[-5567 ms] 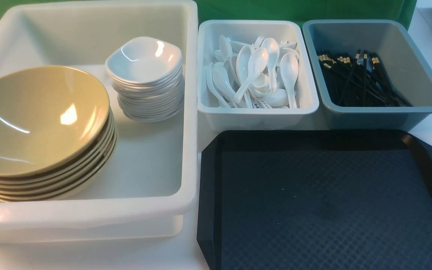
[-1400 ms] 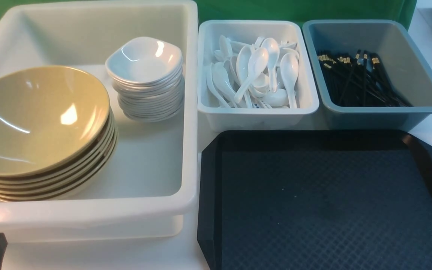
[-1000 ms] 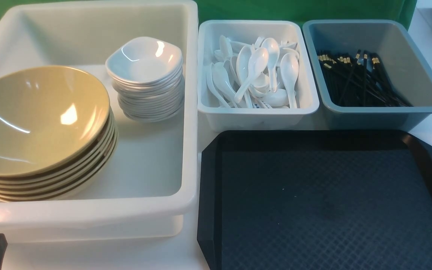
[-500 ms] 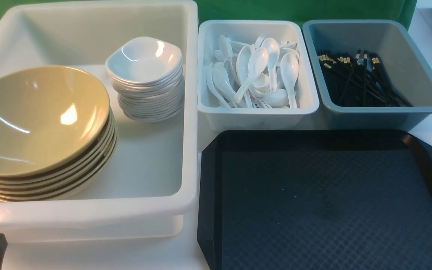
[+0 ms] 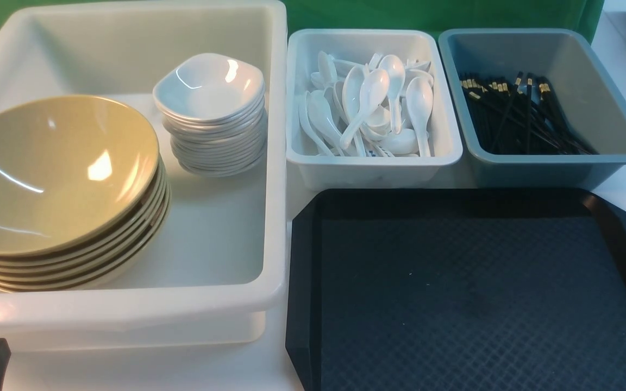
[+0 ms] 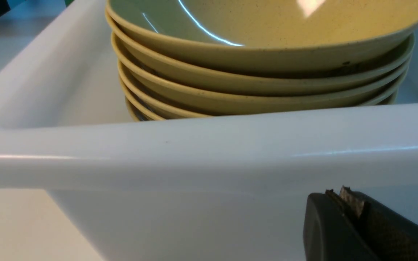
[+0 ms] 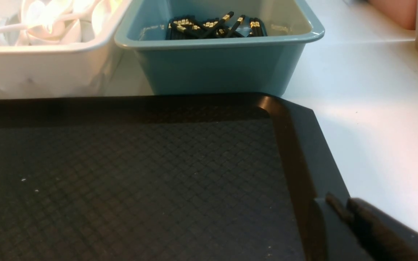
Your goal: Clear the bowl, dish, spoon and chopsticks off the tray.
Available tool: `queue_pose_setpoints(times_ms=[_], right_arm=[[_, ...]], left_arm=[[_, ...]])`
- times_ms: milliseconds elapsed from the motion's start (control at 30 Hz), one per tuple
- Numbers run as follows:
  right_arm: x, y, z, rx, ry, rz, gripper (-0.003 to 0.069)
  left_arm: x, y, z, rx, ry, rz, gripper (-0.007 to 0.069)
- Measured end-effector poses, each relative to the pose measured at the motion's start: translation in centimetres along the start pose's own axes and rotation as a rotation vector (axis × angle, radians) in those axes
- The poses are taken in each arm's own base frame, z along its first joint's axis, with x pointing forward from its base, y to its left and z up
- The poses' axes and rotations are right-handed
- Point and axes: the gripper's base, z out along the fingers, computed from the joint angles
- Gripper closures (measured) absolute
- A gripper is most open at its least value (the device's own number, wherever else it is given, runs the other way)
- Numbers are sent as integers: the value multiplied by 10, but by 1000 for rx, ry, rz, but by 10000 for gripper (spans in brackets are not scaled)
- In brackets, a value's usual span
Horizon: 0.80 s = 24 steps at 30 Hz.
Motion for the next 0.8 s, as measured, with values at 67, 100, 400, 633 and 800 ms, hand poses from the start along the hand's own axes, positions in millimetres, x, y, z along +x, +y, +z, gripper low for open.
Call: queue_pose_setpoints(times_ms=[67,100,400,633,800], right_arm=[[0,0,0,0,0,0,554],[0,0,0,0,0,0,554],[0,0,0,0,0,0,547],[0,0,0,0,0,0,540],[0,0,0,0,0,0,532]], left_arm=[[0,0,0,0,0,-1,636],[0,0,0,0,0,-1,636],[0,0,0,0,0,-7,636],[0,0,0,0,0,-7,636],[0,0,0,0,0,-7,636]])
